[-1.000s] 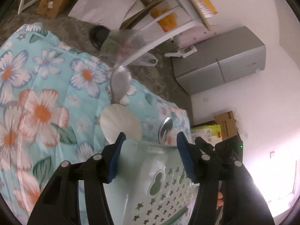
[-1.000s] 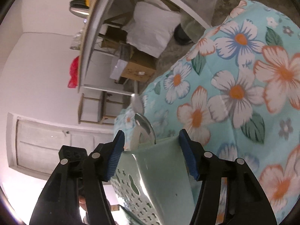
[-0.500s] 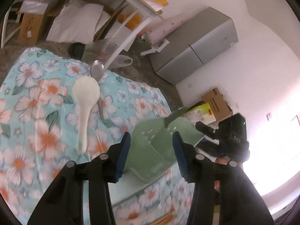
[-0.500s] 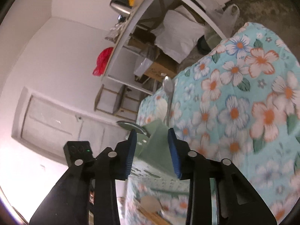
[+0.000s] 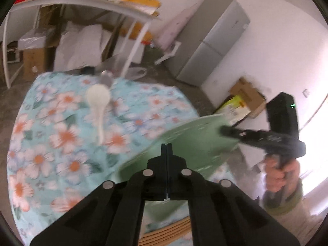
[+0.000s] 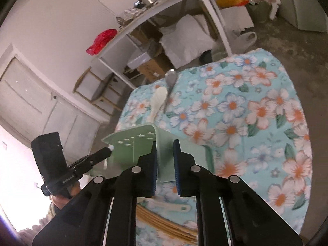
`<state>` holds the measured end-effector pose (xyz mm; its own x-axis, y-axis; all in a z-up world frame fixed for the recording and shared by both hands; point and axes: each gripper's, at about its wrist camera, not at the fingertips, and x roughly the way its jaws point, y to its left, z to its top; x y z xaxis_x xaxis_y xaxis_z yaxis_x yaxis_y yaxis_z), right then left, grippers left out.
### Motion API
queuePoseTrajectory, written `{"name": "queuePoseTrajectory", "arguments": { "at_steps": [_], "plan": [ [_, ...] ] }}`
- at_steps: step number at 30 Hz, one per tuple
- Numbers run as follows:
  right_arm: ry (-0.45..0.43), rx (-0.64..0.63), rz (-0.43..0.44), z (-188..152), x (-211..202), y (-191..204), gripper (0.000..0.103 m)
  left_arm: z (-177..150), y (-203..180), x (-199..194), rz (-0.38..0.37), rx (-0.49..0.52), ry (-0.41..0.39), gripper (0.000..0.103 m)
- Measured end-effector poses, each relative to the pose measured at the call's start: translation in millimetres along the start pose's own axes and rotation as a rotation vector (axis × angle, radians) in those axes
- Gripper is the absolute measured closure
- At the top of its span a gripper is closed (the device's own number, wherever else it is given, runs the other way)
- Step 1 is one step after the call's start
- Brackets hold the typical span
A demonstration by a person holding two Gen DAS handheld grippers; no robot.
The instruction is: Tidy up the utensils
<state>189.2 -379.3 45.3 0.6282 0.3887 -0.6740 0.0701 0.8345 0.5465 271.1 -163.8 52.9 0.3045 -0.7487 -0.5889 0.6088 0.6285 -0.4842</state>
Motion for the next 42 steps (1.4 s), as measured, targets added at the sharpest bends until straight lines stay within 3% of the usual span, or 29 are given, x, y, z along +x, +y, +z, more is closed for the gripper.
{"name": "queuePoseTrajectory", "arguments": {
  "at_steps": [4,9,13,14,16,20,21,23,29,35,42],
  "plan": [
    [-0.005,-0.023,-0.04,0,11,9,0.092,3,-26,3,0.09,0.128,-0.052,0.103],
    [-0.021,0.041,-0.038,-1,10,-5,0.093,-2,-13,-18,0.141,0.094,-0.11,0.101],
    [-0.027,0.078,-0.028,-2,7,-10,0.093,-6,15,-37,0.22,0.026,-0.135,0.058],
    [-0.029,0.083,-0.027,-3,7,-10,0.093,-7,25,-37,0.232,-0.009,-0.117,0.054],
    [-0.032,0.083,-0.027,-4,8,-7,0.092,-12,41,-28,0.204,-0.075,-0.046,0.054],
    [-0.041,0.072,-0.036,-5,8,2,0.092,-19,61,-4,0.048,-0.237,0.051,0.054],
    [-0.042,0.075,-0.04,-4,8,3,0.092,-19,60,-1,0.062,-0.249,0.039,0.054],
    [-0.049,0.09,-0.044,-5,6,1,0.092,-17,59,3,0.074,-0.238,0.023,0.055],
    [-0.107,0.126,-0.045,-15,-4,-5,0.092,-6,57,15,0.017,-0.263,-0.011,0.056],
    [-0.227,0.246,-0.044,-28,-13,-20,0.091,7,44,34,0.042,-0.167,-0.059,0.054],
    [-0.273,0.277,-0.03,-19,-17,-21,0.09,19,47,40,0.009,-0.164,-0.064,0.055]
  ]
}}
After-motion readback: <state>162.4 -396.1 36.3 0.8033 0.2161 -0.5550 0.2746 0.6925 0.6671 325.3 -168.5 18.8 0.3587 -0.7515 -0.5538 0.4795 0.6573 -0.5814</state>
